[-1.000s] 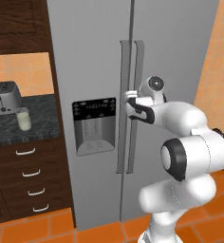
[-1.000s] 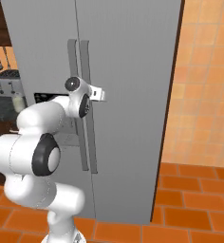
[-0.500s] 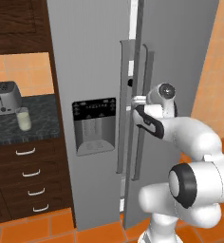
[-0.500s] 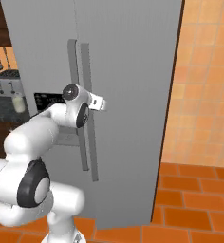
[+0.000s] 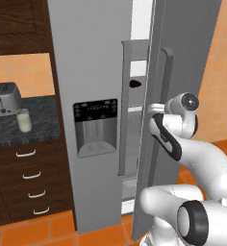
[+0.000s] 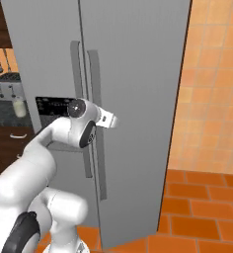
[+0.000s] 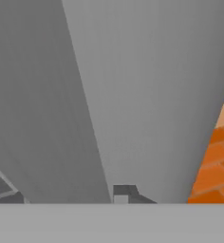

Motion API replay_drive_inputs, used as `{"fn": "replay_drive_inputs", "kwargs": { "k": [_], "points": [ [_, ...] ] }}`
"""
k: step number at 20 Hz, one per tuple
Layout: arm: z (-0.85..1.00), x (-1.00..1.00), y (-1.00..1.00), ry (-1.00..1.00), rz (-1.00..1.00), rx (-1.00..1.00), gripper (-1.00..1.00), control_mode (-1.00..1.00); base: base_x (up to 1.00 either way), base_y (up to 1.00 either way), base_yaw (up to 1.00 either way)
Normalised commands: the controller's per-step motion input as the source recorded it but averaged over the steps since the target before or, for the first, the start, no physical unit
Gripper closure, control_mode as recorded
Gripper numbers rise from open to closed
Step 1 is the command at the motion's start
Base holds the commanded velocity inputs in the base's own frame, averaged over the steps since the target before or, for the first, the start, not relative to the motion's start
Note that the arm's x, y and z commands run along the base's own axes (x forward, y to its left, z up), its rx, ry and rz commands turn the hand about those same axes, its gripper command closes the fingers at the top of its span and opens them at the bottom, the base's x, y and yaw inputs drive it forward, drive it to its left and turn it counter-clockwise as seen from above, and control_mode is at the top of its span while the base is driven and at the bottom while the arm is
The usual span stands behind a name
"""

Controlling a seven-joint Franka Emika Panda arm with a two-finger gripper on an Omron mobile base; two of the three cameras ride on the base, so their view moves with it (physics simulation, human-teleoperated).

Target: Grab a lemon wedge from the fridge and one ice cube from the ice bowl, and put them in the glass of lemonade.

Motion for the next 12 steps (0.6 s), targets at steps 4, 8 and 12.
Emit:
{"fn": "replay_drive_inputs", "kwargs": {
  "k": [4,8,12],
  "points": [
    [0.06,-0.45,-1.0,0.05,-0.11,0.05,1.0,-1.0,0.0,0.0,0.0],
    [0.09,-0.33,-1.0,0.08,-0.13,0.03,1.0,-1.0,0.0,0.0,0.0],
    [0.05,-0.26,-1.0,0.1,-0.21,0.04,1.0,-1.0,0.0,0.0,0.0]
  ]
}}
